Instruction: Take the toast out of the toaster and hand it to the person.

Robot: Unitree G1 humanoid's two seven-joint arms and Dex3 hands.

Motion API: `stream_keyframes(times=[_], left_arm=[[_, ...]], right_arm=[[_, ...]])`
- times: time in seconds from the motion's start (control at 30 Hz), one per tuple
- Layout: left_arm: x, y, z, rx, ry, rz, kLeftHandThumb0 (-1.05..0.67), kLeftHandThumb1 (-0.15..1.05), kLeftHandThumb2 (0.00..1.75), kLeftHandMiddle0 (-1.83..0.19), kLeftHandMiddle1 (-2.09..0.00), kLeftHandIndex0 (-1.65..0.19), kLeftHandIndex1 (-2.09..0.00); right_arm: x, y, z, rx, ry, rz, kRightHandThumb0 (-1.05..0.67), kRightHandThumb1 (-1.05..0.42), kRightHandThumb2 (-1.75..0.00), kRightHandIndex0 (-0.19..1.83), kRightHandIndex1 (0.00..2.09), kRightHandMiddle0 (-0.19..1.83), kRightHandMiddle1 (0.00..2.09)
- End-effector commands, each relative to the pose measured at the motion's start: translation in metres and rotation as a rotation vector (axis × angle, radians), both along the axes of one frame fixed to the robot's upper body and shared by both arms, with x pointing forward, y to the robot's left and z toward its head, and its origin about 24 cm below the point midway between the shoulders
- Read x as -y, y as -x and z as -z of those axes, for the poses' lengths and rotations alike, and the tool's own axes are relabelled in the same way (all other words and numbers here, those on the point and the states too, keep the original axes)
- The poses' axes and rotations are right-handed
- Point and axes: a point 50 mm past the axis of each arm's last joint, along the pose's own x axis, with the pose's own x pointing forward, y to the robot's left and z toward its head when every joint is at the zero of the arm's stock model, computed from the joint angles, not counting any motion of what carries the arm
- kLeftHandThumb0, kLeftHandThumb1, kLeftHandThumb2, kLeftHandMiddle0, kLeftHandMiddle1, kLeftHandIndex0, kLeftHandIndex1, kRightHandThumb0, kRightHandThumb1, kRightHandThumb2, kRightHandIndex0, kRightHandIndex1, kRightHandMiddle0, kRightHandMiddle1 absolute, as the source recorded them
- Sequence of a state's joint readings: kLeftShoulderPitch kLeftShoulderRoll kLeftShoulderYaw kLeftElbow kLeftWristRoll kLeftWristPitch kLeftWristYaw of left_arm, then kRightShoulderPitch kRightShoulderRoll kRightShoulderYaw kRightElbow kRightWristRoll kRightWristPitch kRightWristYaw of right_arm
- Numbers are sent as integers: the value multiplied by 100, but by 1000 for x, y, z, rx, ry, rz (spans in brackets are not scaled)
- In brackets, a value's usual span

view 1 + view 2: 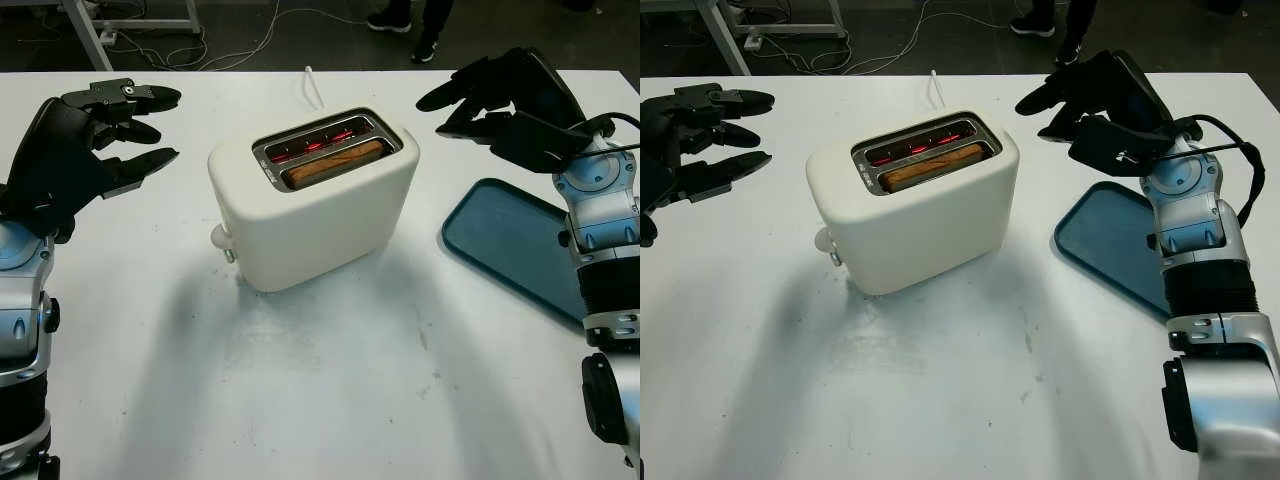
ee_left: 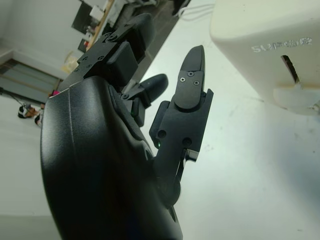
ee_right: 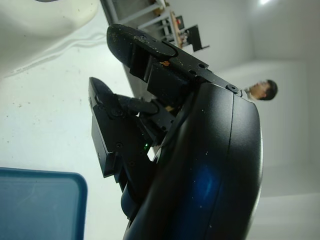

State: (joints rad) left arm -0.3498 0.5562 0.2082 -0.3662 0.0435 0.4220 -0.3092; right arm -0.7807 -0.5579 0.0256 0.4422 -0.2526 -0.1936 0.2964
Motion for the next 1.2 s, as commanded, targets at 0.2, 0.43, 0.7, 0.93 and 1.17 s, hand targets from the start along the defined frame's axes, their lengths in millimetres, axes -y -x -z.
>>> stream_keyframes(times=[0.2, 0.43, 0.7, 0.93, 1.17], left_arm=[[0, 0, -2, 8, -9, 8, -19, 83, 27, -29, -105, -57, -29], [0, 1, -2, 5, -4, -5, -20, 82, 27, -29, -106, -56, -32], [0, 2, -1, 14, -7, -1, -18, 82, 27, -29, -106, -54, -34], [-1, 2, 0, 10, -17, -9, -21, 82, 28, -29, -106, -54, -37], [0, 2, -1, 17, -17, -6, -19, 82, 28, -30, -106, -53, -40]], right_arm=[[0, 0, -1, -1, -19, -7, 5, -79, 0, 104, 74, 119, 1], [0, 1, 0, 0, -4, 12, 3, -79, 0, 104, 74, 119, 1], [1, 0, 1, -13, -33, -6, -2, -84, -1, 103, 74, 119, 1], [1, 1, 3, 13, -21, 7, 14, -76, 0, 83, 57, 101, 0], [1, 1, 2, 24, -16, -15, 37, -78, -1, 91, 44, 105, 3]])
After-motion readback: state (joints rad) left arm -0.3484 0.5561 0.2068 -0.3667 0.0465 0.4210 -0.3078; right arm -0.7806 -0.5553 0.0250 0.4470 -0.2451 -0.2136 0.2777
